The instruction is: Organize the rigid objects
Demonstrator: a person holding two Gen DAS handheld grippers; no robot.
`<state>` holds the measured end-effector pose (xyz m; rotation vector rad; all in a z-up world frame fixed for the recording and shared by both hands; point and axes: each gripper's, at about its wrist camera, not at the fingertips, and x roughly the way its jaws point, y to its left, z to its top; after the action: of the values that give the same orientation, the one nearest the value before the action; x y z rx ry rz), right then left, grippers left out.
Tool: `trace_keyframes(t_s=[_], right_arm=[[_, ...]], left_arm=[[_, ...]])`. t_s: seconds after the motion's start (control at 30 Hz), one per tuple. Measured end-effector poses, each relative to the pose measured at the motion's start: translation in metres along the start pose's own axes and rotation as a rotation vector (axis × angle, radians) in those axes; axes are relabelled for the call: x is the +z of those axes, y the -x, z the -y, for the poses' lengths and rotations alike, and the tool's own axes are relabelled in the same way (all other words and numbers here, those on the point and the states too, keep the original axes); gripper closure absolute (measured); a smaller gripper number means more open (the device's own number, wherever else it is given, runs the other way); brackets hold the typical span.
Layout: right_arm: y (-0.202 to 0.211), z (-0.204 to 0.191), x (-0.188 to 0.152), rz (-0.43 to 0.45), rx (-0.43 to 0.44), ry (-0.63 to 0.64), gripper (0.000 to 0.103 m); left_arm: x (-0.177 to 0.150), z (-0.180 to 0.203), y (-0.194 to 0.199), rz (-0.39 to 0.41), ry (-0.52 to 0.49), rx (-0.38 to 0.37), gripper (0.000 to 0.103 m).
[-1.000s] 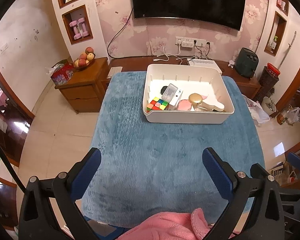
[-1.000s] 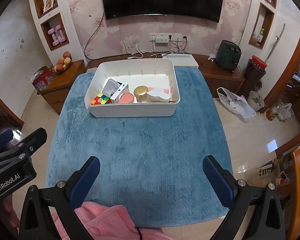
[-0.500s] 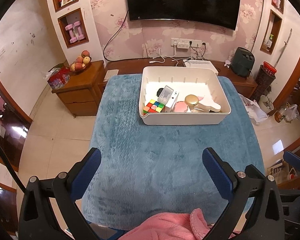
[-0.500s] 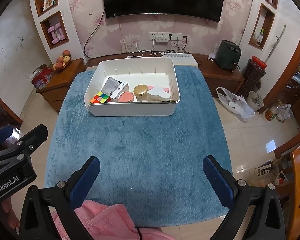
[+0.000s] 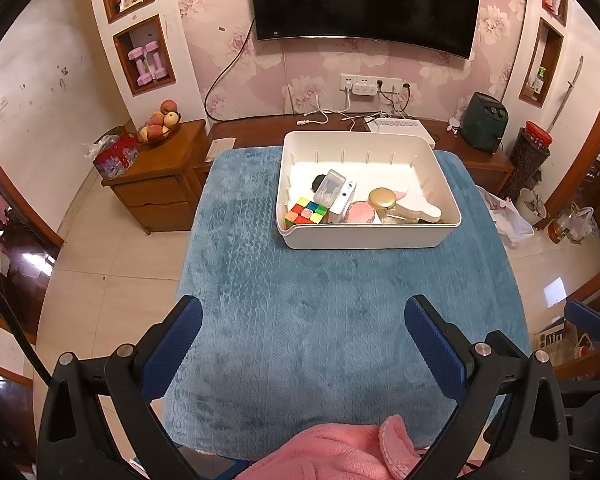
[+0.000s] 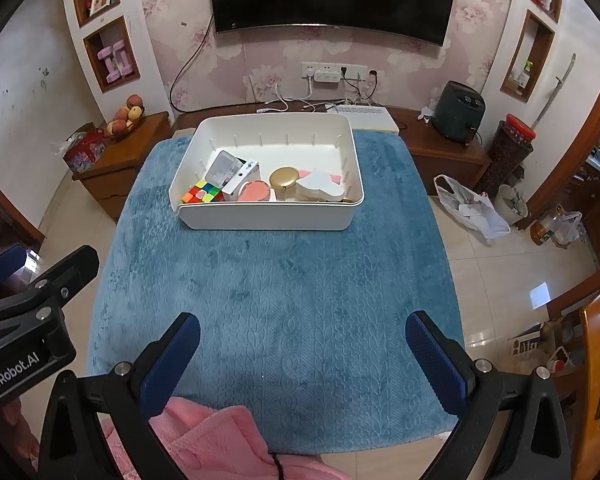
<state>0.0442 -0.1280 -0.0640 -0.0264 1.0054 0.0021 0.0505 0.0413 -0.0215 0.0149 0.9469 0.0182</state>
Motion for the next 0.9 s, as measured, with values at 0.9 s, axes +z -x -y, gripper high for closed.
trace_keyframes(t_s=[0.9], right_arm=[[-0.0028, -0.0026, -0.0013, -0.007, 0.002, 0.003, 0.000]], left_arm=[[0.0001, 0.0009, -0.0008, -0.003, 0.000, 0.001, 0.002]])
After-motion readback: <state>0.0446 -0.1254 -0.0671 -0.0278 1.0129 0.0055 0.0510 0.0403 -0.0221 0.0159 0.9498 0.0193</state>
